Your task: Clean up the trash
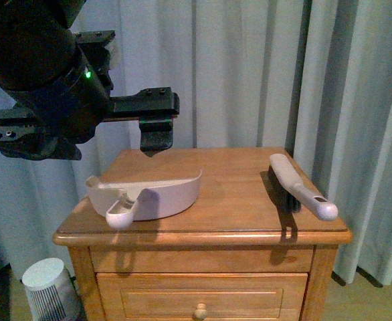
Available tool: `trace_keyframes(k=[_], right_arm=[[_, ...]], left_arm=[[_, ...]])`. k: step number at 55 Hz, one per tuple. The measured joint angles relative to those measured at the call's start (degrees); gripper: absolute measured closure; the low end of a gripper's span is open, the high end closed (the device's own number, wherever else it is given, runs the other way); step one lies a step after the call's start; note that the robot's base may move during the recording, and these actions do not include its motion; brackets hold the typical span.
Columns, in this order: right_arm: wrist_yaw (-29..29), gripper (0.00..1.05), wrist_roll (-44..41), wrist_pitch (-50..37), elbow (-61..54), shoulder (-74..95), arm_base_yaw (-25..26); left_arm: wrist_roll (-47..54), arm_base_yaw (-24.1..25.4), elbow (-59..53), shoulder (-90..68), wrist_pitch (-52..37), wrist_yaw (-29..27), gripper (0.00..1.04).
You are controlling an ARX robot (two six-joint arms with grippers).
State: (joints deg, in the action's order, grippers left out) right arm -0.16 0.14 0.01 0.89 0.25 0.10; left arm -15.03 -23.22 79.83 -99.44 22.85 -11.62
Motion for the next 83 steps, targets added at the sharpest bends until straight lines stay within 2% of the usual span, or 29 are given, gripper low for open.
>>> trace_keyframes(k=[28,75,80,83], right_arm=[[0.0,0.07,0.0,0.0,0.0,0.0,0.0],[0.0,0.07,0.0,0.0,0.0,0.0,0.0],[0.0,0.07,0.0,0.0,0.0,0.0,0.0],[0.0,0.07,0.0,0.0,0.0,0.0,0.0]], left_arm=[[0.5,-1.7,-3.1,-6.3,-5.8,0.0,0.08],[5.9,0.5,-3.1,-10.5,-9.4,0.9,0.08],[6.4,0.5,-3.1,-10.5,-9.4,0.9,0.19],[6.7,0.5,-3.1,-10.5,-9.3,0.9,0.31]])
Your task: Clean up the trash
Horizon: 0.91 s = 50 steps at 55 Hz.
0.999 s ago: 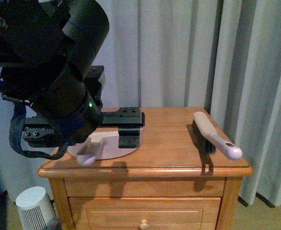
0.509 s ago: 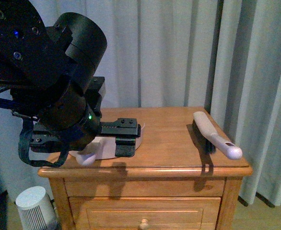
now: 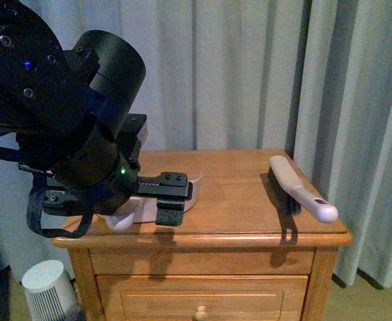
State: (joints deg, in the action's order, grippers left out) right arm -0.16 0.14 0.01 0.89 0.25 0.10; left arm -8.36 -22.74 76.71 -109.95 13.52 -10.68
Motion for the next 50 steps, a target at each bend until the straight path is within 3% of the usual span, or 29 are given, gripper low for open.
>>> trace_keyframes(k=[11,16,50], right_arm=[[0.0,0.07,0.0,0.0,0.0,0.0,0.0],[0.0,0.07,0.0,0.0,0.0,0.0,0.0],[0.0,0.07,0.0,0.0,0.0,0.0,0.0]], left_arm=[[0.3,0.2,0.0,0.0,0.4,-0.1,0.65],[0.8,0.4,0.0,0.0,0.4,0.0,0.75],[1.1,3.6,-1.5,6.3,-3.3,2.9,0.76]])
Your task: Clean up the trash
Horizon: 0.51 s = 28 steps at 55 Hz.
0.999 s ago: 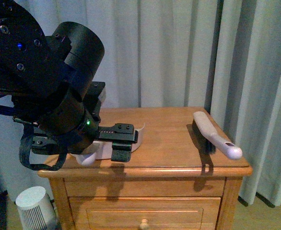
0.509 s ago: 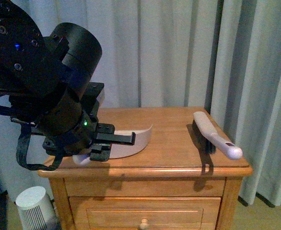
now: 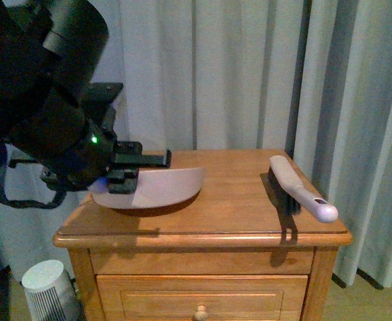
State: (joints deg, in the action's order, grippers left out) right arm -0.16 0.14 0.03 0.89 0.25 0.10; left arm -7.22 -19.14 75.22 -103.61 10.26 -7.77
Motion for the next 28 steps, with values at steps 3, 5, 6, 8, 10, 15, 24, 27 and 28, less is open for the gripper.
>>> trace_keyframes(k=[3,5,6,8,10,15,24,27,28], right_arm=[[0.0,0.07,0.0,0.0,0.0,0.0,0.0],[0.0,0.07,0.0,0.0,0.0,0.0,0.0],[0.0,0.07,0.0,0.0,0.0,0.0,0.0],[0.0,0.07,0.0,0.0,0.0,0.0,0.0],[0.0,0.07,0.0,0.0,0.0,0.0,0.0],[0.0,0.07,0.0,0.0,0.0,0.0,0.0],[0.0,0.07,0.0,0.0,0.0,0.0,0.0],[0.0,0.07,0.0,0.0,0.0,0.0,0.0],[0.0,0.07,0.0,0.0,0.0,0.0,0.0]], left_arm=[[0.0,0.6,-0.3,1.8,-0.6,1.0,0.76],[-0.1,0.9,-0.6,2.9,-0.9,1.4,0.76],[-0.1,1.0,-0.9,3.7,-1.3,1.7,0.76],[-0.1,1.3,-1.5,5.3,-1.9,2.2,0.76],[-0.1,1.6,-1.9,6.4,-2.1,2.8,0.76],[-0.1,1.9,-3.6,9.9,-3.3,4.0,0.76],[0.6,2.4,-7.2,17.0,-6.4,6.0,0.76],[1.3,2.6,-8.5,20.0,-8.1,6.3,0.76],[1.7,2.8,-9.2,21.4,-9.1,6.3,0.76]])
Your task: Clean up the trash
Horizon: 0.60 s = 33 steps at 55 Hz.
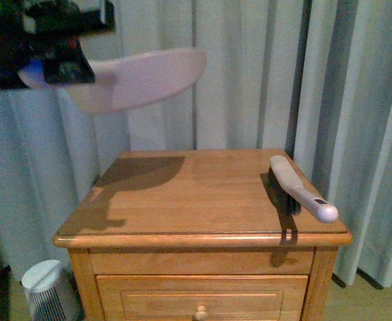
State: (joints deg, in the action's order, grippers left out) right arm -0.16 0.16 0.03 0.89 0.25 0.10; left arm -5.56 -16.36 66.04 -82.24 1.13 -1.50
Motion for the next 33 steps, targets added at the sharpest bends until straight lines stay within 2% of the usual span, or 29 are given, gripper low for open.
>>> trace_keyframes(k=[16,29,33], right_arm=[[0.0,0.07,0.0,0.0,0.0,0.0,0.0],[0.0,0.07,0.0,0.0,0.0,0.0,0.0],[0.0,0.07,0.0,0.0,0.0,0.0,0.0]], left_arm=[[5.1,1.9,-11.4,22.9,-14.4,2.3,0.76],[6.7,5.0,-24.0,38.6,-17.7,4.7,0.76],[6.4,8.7,-29.2,44.5,-17.6,7.6,0.76]])
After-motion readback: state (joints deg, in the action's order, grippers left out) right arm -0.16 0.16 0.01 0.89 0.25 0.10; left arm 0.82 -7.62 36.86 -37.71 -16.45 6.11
